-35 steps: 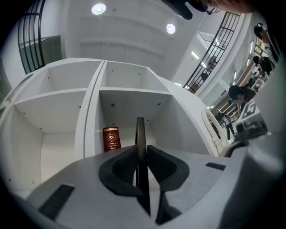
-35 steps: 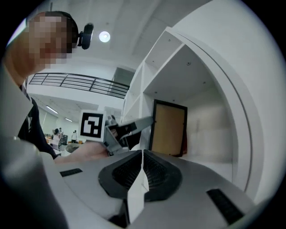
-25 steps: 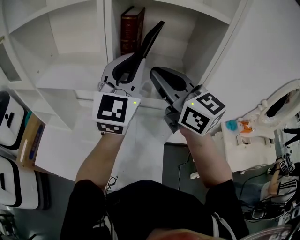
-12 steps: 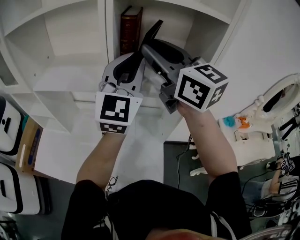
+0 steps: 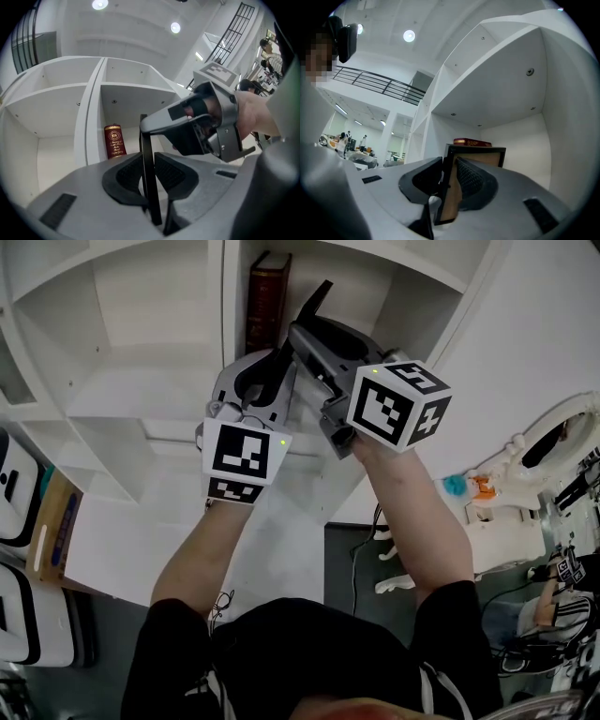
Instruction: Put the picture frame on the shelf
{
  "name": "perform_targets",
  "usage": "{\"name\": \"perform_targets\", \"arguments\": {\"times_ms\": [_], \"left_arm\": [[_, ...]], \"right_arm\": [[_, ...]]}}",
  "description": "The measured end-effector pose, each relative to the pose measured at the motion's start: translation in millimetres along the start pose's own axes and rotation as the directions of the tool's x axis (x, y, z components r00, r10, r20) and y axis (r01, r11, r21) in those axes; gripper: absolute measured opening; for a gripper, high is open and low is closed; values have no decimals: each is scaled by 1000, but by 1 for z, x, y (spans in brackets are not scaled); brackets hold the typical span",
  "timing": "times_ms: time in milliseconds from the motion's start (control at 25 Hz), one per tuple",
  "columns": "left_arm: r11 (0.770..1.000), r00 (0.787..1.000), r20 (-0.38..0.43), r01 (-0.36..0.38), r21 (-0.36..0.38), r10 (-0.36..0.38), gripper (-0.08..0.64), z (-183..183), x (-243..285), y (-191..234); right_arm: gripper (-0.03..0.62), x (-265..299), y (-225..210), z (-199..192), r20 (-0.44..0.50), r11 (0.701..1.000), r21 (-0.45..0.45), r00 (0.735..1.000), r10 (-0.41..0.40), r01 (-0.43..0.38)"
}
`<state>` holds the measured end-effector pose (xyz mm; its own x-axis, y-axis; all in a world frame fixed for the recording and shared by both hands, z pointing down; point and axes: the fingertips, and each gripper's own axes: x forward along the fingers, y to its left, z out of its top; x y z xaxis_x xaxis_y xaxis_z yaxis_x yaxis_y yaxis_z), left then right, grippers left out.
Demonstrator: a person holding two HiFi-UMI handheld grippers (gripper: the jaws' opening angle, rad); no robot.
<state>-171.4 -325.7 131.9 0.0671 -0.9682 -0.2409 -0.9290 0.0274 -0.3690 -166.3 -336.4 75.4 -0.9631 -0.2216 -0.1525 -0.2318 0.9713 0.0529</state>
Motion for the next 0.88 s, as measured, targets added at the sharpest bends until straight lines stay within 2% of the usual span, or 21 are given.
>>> {"name": "perform_targets", "arguments": {"times_ms": [160,360,520,680,880], "left_arm": [[999,998,-57,1,42,1,69,-9,4,-3],[998,996,-76,53,32,-51,69,-5,5,-10],[997,994,-86,70,21,-68,69,-5,12,-23],[996,994,-71,87,-10,-87,68,0,25,-41],[990,992,-52,114,-88,-119,67,0,45,-59]], "right_arm": [[104,-1,-2,0,6,1000,11,1000,-1,1],[90,-9,-1,4,-3,999,-47,1000,-21,21],[89,-23,-11,4,-1,994,-65,996,-85,85],[91,-37,-24,7,-3,984,-80,987,-158,157],[106,-52,-41,6,-13,970,-119,976,-216,213]]}}
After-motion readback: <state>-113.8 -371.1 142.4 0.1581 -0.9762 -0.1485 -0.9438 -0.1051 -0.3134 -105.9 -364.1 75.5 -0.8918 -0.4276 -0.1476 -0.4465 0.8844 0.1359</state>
